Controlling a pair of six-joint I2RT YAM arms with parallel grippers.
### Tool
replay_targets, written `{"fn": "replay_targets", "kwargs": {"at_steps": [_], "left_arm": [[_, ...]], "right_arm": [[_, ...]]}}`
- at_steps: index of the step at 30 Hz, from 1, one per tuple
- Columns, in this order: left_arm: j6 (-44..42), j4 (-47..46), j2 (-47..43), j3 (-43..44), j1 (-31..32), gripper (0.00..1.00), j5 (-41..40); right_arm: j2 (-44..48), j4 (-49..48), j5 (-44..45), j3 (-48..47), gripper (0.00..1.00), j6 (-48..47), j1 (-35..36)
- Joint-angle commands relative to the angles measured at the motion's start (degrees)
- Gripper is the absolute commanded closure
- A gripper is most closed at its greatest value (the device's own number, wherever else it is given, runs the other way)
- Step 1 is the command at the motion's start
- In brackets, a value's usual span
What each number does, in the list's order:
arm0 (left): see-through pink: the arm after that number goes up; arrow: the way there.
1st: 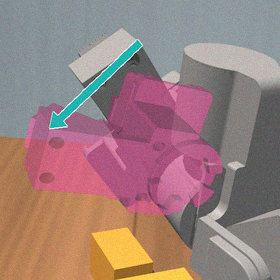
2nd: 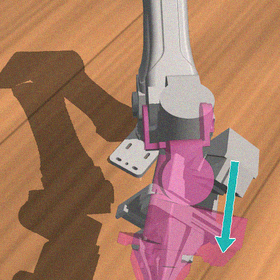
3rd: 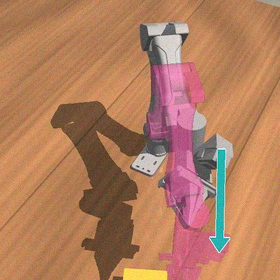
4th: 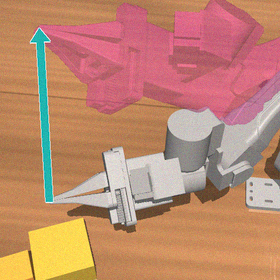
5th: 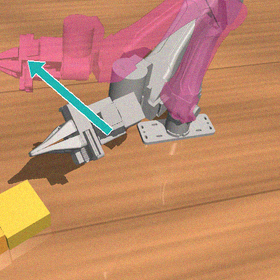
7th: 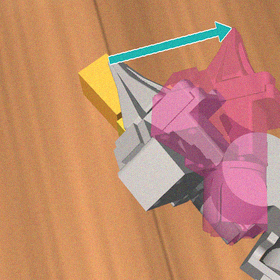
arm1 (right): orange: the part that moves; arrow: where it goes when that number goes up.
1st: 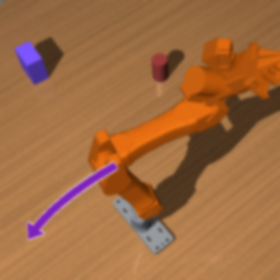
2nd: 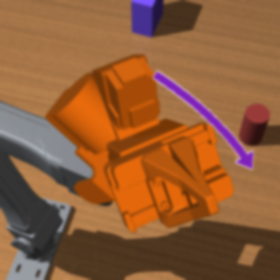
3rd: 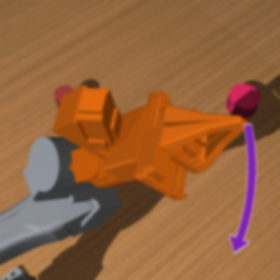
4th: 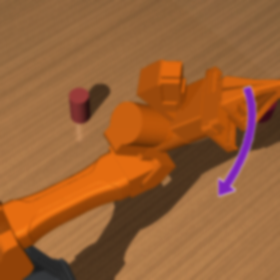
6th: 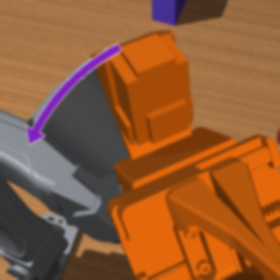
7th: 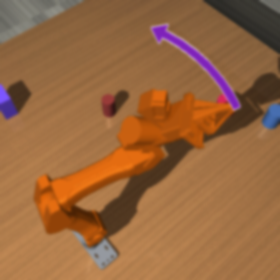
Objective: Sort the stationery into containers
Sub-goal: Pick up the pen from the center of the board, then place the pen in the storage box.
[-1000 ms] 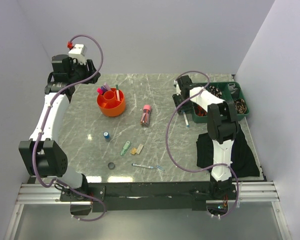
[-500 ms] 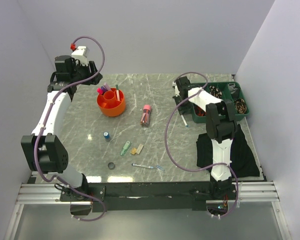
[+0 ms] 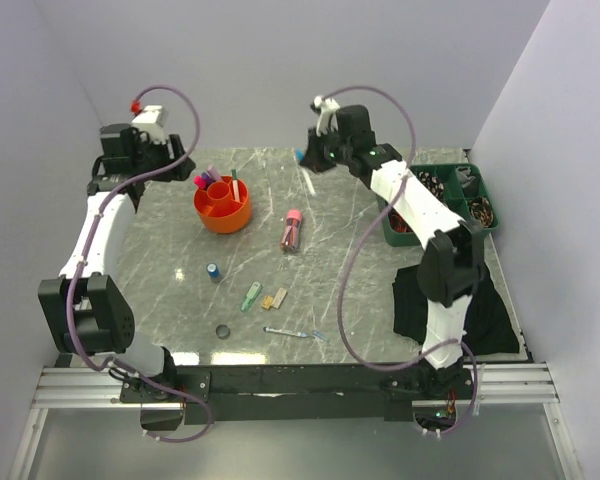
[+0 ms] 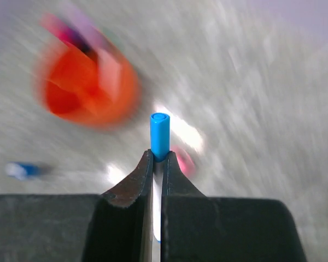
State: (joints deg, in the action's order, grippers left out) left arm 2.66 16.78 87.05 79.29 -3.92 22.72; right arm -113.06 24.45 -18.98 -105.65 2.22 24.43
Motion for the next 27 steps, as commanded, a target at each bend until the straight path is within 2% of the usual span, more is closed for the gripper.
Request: {"fn": "replay_targets", "kwargs": {"at_steps": [1, 2, 3, 5, 9, 14, 27], "left_arm": [[5.0, -2.6, 0.6, -1.1, -7.7, 0.22, 4.3], [6.1, -2.6, 1.1, -1.2, -8.6, 0.17, 5.0], [7.2, -2.8, 1.4, -1.6, -9.4, 0.01, 5.1], [9.5, -3.4, 1.4, -3.2, -11.0, 0.01, 4.1], [10.1, -2.3, 0.5, -5.8, -12.2, 0.01, -3.2], [8.9, -1.4, -2.1, -9.3, -13.0, 0.01, -4.1], [8.3, -1.1, -4.4, -12.2, -13.7, 0.0, 0.1]], "right_arm": [[7.0, -27.8, -6.5, 4.9, 1.0, 4.5, 4.8], [6.7, -31.3, -6.3, 7.0, 1.0, 4.9, 5.8], [6.4, -37.0, -6.1, 7.6, 1.0, 5.6, 6.7], [4.3, -41.7, -6.0, 8.4, 1.0, 5.7, 9.0], [-0.9, -51.3, -4.7, 7.2, 1.0, 4.2, 12.3], [-8.6, -57.2, -2.2, 3.6, 1.0, 0.2, 14.3], [-20.7, -53.4, 1.8, -9.2, 1.0, -1.2, 14.7]]}}
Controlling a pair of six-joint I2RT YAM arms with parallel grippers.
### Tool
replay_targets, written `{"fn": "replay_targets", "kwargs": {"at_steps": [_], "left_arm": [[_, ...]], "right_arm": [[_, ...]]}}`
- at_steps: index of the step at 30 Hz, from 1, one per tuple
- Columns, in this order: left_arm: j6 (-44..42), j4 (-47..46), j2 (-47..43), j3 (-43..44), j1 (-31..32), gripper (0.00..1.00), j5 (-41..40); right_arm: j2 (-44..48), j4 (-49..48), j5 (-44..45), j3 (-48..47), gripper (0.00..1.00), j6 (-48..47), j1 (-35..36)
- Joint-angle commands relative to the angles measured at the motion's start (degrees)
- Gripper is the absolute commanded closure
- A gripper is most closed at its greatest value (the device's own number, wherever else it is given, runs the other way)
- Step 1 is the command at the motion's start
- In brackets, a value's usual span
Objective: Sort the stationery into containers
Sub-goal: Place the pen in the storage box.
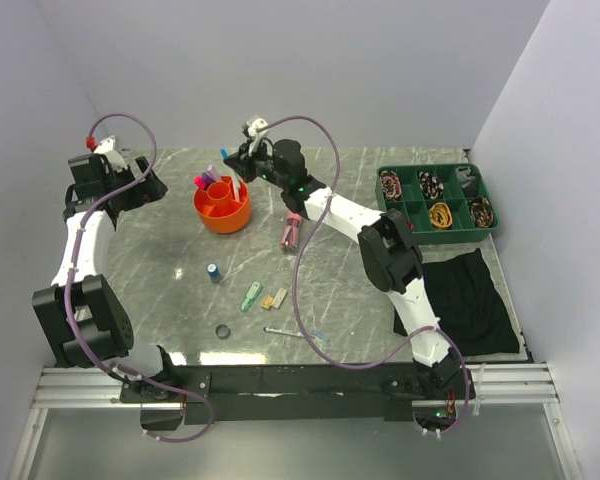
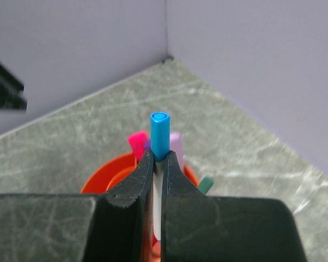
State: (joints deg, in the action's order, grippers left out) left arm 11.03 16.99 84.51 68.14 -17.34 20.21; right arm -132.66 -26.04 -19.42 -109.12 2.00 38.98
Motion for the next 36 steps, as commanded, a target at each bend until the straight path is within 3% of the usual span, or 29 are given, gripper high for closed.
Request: {"fn": "replay_targets", "kwargs": {"at_steps": [1, 12, 19, 27, 32, 35, 36], "left_arm": [[0.3, -1.3, -1.7, -1.2, -0.2, 0.01, 2.7], [-1.2, -0.4, -1.2, 2.3, -0.3, 0.01, 1.4], [-0.3, -0.6, -0.9, 2.5, -0.3, 0.0, 3.1], [-1.7, 0.1, -2.2, 2.4, -0.2, 0.0, 3.3], [-3.5, -0.6, -3.7, 4.4, 0.3, 0.01, 9.6], [-10.4, 5.5, -4.5, 9.2, 4.6, 0.01, 12.6], [-17.1, 8.1, -4.6, 11.8, 7.9, 0.01, 13.2]], "right_arm": [[-2.2, -2.4, 2.6, -6.8, 1.0, -1.3, 0.2], [-3.8, 3.9, 5.3, -6.6, 1.0, -3.1, 1.4], [-3.7, 6.0, 6.0, -5.7, 0.69, -3.7, 1.8], [-1.5, 7.0, 6.9, -3.0, 0.62, -3.7, 2.0], [6.0, 9.2, 8.8, 0.0, 0.59, -4.5, 2.0], [14.3, 12.9, 11.0, 4.2, 0.56, -4.7, 1.5], [19.1, 15.5, 11.3, 5.6, 0.55, -4.6, 0.8]]}}
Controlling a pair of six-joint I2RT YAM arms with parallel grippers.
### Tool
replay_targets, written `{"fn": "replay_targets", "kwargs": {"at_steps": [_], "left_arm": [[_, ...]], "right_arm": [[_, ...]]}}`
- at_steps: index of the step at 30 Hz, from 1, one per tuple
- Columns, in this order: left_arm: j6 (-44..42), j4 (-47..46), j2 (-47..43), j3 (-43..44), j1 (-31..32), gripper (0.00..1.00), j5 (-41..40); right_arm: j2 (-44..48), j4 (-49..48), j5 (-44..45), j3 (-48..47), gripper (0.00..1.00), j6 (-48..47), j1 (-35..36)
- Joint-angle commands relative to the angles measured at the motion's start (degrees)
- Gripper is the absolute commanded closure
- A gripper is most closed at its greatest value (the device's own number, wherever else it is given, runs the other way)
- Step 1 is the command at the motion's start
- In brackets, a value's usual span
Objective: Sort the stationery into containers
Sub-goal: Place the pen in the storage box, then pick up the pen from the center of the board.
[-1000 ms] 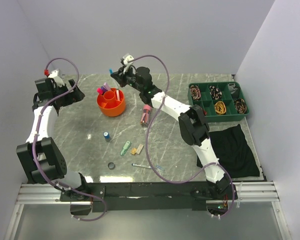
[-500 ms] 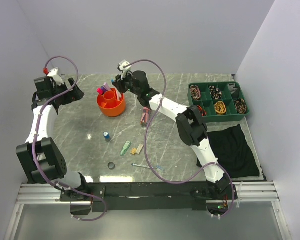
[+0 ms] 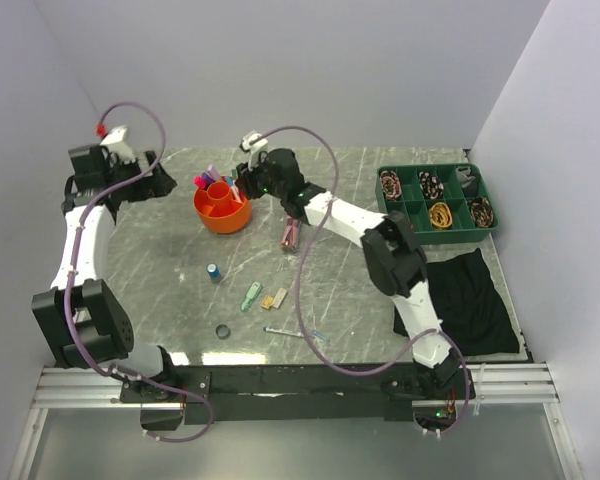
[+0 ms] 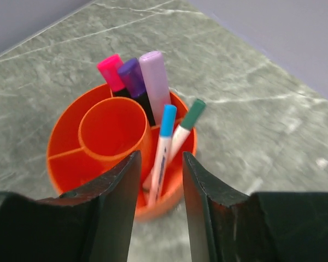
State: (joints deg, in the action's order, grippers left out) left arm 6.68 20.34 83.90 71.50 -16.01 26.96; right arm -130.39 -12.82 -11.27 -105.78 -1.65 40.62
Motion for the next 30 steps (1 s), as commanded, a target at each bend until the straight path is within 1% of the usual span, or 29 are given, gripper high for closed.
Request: {"fn": "replay_targets", "kwargs": {"at_steps": [1, 2, 3, 4, 5, 6, 7, 8, 9, 10, 11, 12, 13, 14, 15, 16, 18, 19, 20, 21, 22, 24, 25, 26, 27, 28, 30], "left_arm": [[-15.7, 7.8, -4.2, 9.2, 8.4, 0.01, 8.0], [-18.5, 12.5, -4.5, 9.6, 10.5, 0.0, 7.8], [-24.0, 15.1, -5.7, 9.5, 15.3, 0.01, 7.3], [-26.7, 16.8, -6.5, 8.9, 18.1, 0.0, 5.9], [-28.5, 18.8, -7.2, 7.9, 20.6, 0.01, 5.5], [-32.0, 19.7, -8.7, 5.8, 25.7, 0.01, 5.5], [-33.5, 20.6, -9.3, 4.8, 28.4, 0.01, 5.1], [-34.4, 21.5, -9.7, 3.8, 30.8, 0.0, 4.2], [-35.0, 21.6, -9.8, 2.1, 34.3, 0.01, 4.6], [-34.5, 21.6, -9.7, 1.4, 35.6, 0.01, 4.9], [-33.8, 21.4, -9.3, 0.7, 36.6, 0.01, 5.8], [-31.4, 20.8, -8.3, -0.2, 37.8, 0.01, 6.4], [-30.0, 20.4, -7.8, -0.6, 38.1, 0.02, 7.7], [-28.9, 20.5, -7.1, -0.9, 38.5, 0.06, 9.1], [-28.0, 21.0, -5.9, -1.5, 39.4, 0.08, 10.9], [-27.3, 21.1, -5.4, -1.9, 40.1, 0.1, 10.7], [-28.2, 21.1, -4.8, -3.6, 42.1, 0.14, 10.2], [-28.9, 21.4, -4.9, -4.4, 42.7, 0.14, 10.0], [-29.9, 21.8, -5.0, -5.4, 43.3, 0.16, 9.5], [-32.2, 22.4, -5.1, -7.2, 44.5, 0.17, 9.5], [-33.2, 23.6, -5.1, -8.1, 44.8, 0.18, 9.9], [-36.3, 24.6, -5.6, -11.1, 46.4, 0.21, 10.0], [-37.3, 24.1, -6.0, -12.4, 47.2, 0.23, 8.1], [-38.0, 23.4, -7.0, -15.2, 47.8, 0.23, 6.9], [-38.8, 23.1, -7.3, -16.2, 48.4, 0.24, 6.0], [-39.5, 23.2, -7.6, -17.0, 48.4, 0.25, 5.9], [-40.5, 22.6, -9.0, -19.1, 48.5, 0.26, 5.9]], "right_arm": [[19.3, 3.5, 3.8, 5.5, 0.52, -0.6, -1.4], [21.7, 4.8, 4.2, 7.2, 0.5, 1.1, -2.3], [25.7, 8.0, 5.0, 9.6, 0.49, 1.6, -3.3], [27.4, 10.2, 5.4, 10.4, 0.44, 6.0, -6.0], [28.8, 15.5, 5.6, 10.8, 0.43, 7.9, -7.6], [30.5, 18.3, 5.5, 10.7, 0.41, 9.9, -9.5], [31.2, 21.2, 5.2, 10.3, 0.37, 13.7, -13.9], [31.7, 25.6, 4.5, 10.4, 0.34, 15.0, -16.0], [33.5, 26.4, 3.5, 12.8, 0.32, 15.5, -18.3], [35.1, 26.3, 0.2, 14.9, 0.31, 14.2, -20.0], [36.9, 26.2, -0.7, 17.0, 0.31, 12.8, -22.5], [39.8, 26.7, -1.1, 20.5, 0.31, 11.0, -23.2], [41.2, 27.6, -1.5, 21.9, 0.31, 6.7, -23.7], [42.3, 30.4, -1.6, 23.1, 0.31, 4.3, -24.3], [44.7, 31.7, -1.7, 25.5, 0.31, 2.3, -24.4], [46.0, 33.0, -2.0, 26.9, 0.31, -1.9, -24.4], [50.5, 37.1, -5.9, 31.0, 0.32, -6.4, -24.4], [52.0, 38.7, -8.1, 32.5, 0.34, -10.9, -24.3], [53.7, 41.7, -12.7, 34.2, 0.35, -13.4, -24.3], [57.2, 43.3, -15.1, 37.8, 0.36, -16.3, -23.1], [58.9, 45.1, -16.0, 39.5, 0.36, -22.4, -22.0], [64.0, 48.4, -16.2, 44.7, 0.36, -28.1, -18.0], [65.8, 48.5, -15.9, 46.9, 0.36, -32.1, -16.6], [67.8, 46.7, -15.5, 49.2, 0.36, -33.4, -15.5], [71.7, 45.3, -14.3, 54.0, 0.34, -34.4, -14.3], [73.7, 43.6, -13.4, 56.1, 0.34, -35.2, -11.6], [78.1, 40.4, -11.3, 60.1, 0.34, -34.7, -8.6]]}}
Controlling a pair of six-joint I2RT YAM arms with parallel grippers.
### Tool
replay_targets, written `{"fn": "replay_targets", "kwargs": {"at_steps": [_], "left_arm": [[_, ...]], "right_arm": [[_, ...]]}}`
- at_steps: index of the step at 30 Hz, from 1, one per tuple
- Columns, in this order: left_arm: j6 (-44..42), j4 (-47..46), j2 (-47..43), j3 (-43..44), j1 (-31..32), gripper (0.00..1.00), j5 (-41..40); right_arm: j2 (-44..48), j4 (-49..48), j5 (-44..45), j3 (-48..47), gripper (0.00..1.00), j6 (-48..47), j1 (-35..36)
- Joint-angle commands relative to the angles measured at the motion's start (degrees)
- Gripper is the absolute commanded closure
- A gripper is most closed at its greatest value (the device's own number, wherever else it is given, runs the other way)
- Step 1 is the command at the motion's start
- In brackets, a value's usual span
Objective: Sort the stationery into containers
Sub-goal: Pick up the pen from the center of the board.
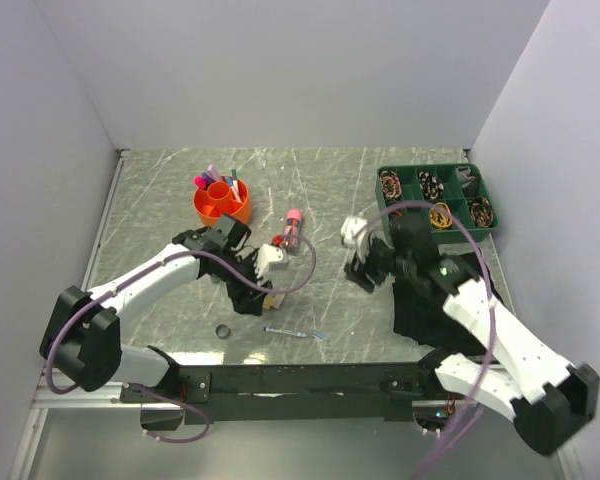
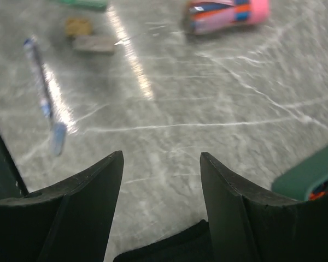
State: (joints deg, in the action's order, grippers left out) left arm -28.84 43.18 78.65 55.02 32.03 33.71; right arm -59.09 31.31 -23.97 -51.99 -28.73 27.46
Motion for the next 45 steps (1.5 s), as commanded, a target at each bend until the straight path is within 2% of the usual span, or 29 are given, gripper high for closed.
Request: {"fn": "replay_targets", "kwargs": {"at_steps": [1, 4, 10, 13, 18, 23, 29, 45], "left_arm": [[-4.9, -1.3, -4.5, -3.4, 0.7, 0.26, -1.4], [-5.5, -4.7, -5.3, -5.5, 3.7, 0.25, -5.6], [-1.2, -12.2, -3.8, -8.4, 8.2, 0.29, -9.5], [1.1, -15.3, -2.5, -10.0, 10.2, 0.35, -10.9], [3.4, -19.9, -2.4, -12.4, 12.4, 0.51, -13.2], [3.2, -21.8, -1.2, -12.7, 14.5, 0.51, -14.4], [3.5, -22.6, 0.6, -12.8, 17.8, 0.53, -12.2], [3.5, -24.9, 4.9, -15.0, 24.0, 0.57, -13.8]], "right_arm": [[7.8, -4.2, 2.2, 7.2, 0.34, -6.5, 7.4], [9.6, -5.3, 6.6, 10.0, 0.34, -3.6, 12.3], [10.6, -4.1, 12.3, 13.0, 0.37, -2.5, 14.3], [11.8, -5.6, 15.0, 13.9, 0.37, -0.6, 14.4], [14.1, -6.3, 18.0, 13.8, 0.37, 2.8, 14.4], [17.8, -6.1, 18.1, 14.3, 0.37, 3.8, 14.3], [20.7, -3.8, 18.3, 14.0, 0.37, 6.1, 14.4], [23.7, -3.7, 19.1, 13.8, 0.37, 6.4, 14.4]]}}
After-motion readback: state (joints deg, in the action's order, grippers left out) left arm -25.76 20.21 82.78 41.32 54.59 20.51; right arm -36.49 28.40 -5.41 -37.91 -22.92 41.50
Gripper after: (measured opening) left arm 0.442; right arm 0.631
